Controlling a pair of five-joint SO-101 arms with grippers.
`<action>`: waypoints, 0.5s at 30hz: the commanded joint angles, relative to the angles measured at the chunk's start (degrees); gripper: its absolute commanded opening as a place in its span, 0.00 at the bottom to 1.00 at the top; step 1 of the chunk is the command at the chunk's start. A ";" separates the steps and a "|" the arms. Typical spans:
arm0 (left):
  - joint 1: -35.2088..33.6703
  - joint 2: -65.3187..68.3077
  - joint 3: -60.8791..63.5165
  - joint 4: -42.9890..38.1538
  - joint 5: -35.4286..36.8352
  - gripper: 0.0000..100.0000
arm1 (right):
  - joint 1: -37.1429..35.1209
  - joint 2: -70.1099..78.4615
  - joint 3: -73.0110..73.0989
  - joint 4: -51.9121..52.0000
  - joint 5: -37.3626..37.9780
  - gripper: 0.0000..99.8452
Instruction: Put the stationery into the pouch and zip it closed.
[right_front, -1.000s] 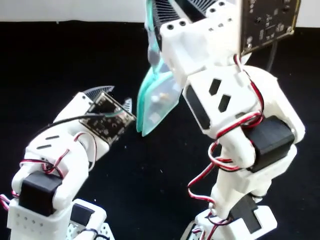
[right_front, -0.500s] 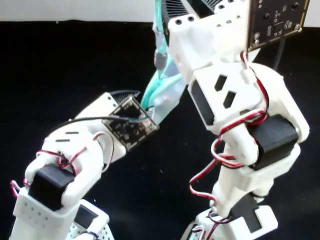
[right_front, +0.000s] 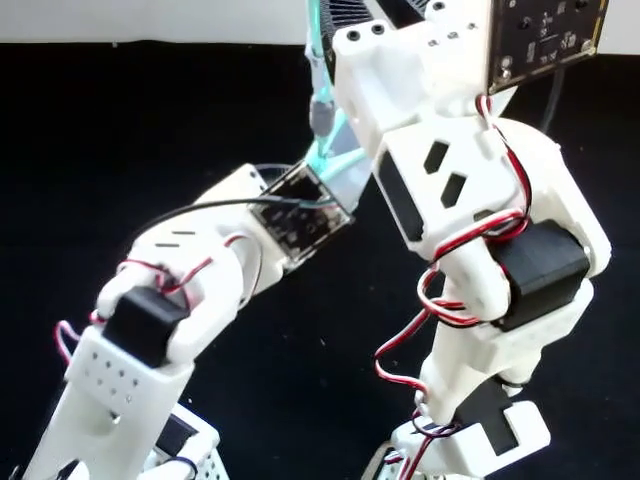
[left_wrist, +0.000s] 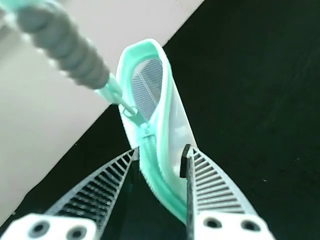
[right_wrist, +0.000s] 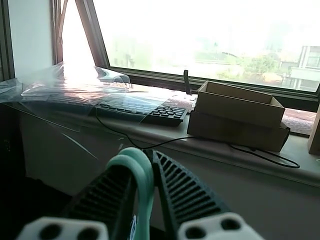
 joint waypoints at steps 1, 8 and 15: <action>0.31 2.07 -1.63 -1.93 0.00 0.17 | 0.57 -0.13 -1.71 -0.84 -0.44 0.01; 0.31 7.16 -1.89 -6.07 -0.09 0.17 | 0.57 -0.48 -1.71 1.10 -0.44 0.01; 0.57 10.77 -2.24 -8.70 -4.48 0.04 | 2.42 -0.48 -1.80 2.42 -0.62 0.01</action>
